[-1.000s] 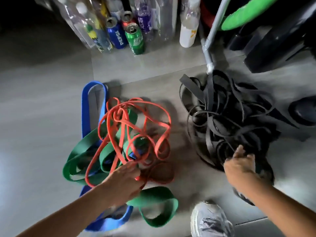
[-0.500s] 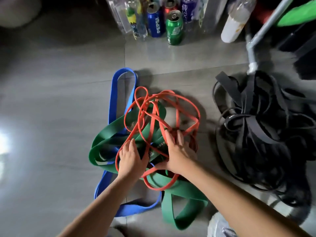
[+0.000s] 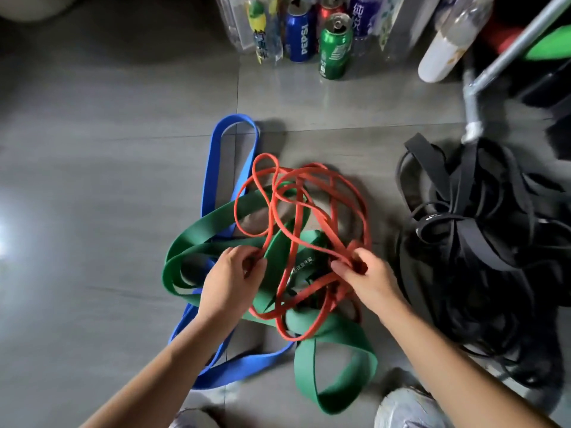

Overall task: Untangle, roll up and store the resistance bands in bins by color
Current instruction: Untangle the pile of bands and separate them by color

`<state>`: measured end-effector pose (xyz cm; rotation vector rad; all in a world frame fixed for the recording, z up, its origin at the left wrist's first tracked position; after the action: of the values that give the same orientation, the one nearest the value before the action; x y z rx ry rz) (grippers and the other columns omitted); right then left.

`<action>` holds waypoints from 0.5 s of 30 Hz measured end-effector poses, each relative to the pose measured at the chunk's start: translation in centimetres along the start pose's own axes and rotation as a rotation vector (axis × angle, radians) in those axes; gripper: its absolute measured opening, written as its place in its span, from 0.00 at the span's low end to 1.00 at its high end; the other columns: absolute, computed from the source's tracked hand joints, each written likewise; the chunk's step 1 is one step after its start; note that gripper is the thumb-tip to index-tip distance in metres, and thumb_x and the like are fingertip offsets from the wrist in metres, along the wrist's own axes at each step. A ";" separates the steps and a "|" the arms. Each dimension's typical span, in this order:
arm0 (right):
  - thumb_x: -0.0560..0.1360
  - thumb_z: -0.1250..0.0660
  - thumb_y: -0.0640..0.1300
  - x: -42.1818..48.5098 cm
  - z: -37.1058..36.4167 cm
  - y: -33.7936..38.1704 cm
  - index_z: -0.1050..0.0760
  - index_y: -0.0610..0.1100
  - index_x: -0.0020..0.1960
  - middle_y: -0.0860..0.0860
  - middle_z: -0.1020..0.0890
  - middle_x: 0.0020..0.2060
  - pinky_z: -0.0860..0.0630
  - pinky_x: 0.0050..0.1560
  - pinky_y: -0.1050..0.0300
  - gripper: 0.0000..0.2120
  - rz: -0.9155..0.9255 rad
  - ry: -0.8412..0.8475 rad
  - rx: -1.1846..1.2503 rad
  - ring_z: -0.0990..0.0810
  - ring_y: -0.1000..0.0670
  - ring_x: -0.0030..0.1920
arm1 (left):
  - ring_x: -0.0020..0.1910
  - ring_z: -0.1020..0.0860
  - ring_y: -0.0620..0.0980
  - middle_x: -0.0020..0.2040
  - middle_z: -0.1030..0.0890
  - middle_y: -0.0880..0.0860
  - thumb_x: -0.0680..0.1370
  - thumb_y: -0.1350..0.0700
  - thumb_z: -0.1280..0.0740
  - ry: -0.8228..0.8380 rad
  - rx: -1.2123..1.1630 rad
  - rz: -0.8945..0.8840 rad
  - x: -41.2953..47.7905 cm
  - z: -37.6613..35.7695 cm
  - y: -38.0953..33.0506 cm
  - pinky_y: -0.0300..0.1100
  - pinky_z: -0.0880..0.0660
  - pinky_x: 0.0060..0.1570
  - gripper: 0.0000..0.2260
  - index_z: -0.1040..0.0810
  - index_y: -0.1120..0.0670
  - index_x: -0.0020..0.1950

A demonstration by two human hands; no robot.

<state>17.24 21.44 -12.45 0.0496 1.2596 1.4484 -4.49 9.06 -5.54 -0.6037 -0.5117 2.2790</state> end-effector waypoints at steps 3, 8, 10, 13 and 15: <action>0.65 0.24 0.53 -1.0 0.3 -0.3 0.23 0.48 0.42 0.46 0.16 0.40 0.19 0.43 0.40 0.12 -0.083 -0.018 0.332 0.16 0.42 0.41 | 0.32 0.26 0.45 0.33 0.23 0.44 0.74 0.56 0.32 0.070 -0.202 -0.019 -0.1 0.5 -2.4 0.41 0.30 0.36 0.04 0.19 0.51 0.48; 0.67 0.28 0.58 -2.7 -0.5 2.6 0.21 0.48 0.47 0.49 0.15 0.43 0.20 0.48 0.50 0.16 -0.003 0.082 0.496 0.16 0.50 0.44 | 0.33 0.26 0.44 0.36 0.24 0.47 0.70 0.59 0.41 0.450 -0.299 -0.307 -3.4 -4.3 -10.6 0.41 0.25 0.39 0.04 0.26 0.53 0.39; 0.67 0.27 0.53 -3.0 -1.0 2.5 0.22 0.45 0.52 0.48 0.15 0.45 0.22 0.49 0.54 0.18 -0.064 0.158 0.595 0.17 0.50 0.46 | 0.41 0.25 0.49 0.43 0.24 0.52 0.69 0.58 0.41 0.554 -0.284 -0.411 -5.2 -6.5 -12.5 0.44 0.25 0.44 0.06 0.26 0.56 0.38; 0.68 0.25 0.44 -2.2 0.6 0.8 0.21 0.44 0.52 0.46 0.15 0.40 0.20 0.43 0.53 0.15 -0.159 0.068 0.528 0.16 0.48 0.39 | 0.42 0.23 0.50 0.43 0.21 0.51 0.70 0.56 0.42 0.644 -0.299 -0.438 -6.5 -7.4 -13.4 0.41 0.26 0.46 0.09 0.23 0.55 0.39; 0.72 0.30 0.37 -1.5 2.0 -1.2 0.22 0.42 0.47 0.44 0.17 0.34 0.20 0.36 0.50 0.04 -0.270 -0.030 0.615 0.18 0.44 0.32 | 0.44 0.21 0.46 0.44 0.17 0.50 0.70 0.56 0.41 0.519 -0.309 -0.334 -5.1 -5.8 -12.1 0.39 0.26 0.50 0.13 0.18 0.54 0.45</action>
<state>19.85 21.36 -11.59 0.2999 1.5791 0.7915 8.47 14.47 -2.65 -1.1295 -0.6493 1.6548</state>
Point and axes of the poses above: each hand's wrist, its own x-axis towards the middle knuckle, its own z-axis out of the back of the hand, y = z × x, the point moved 9 cm from there along x, towards the middle knuckle
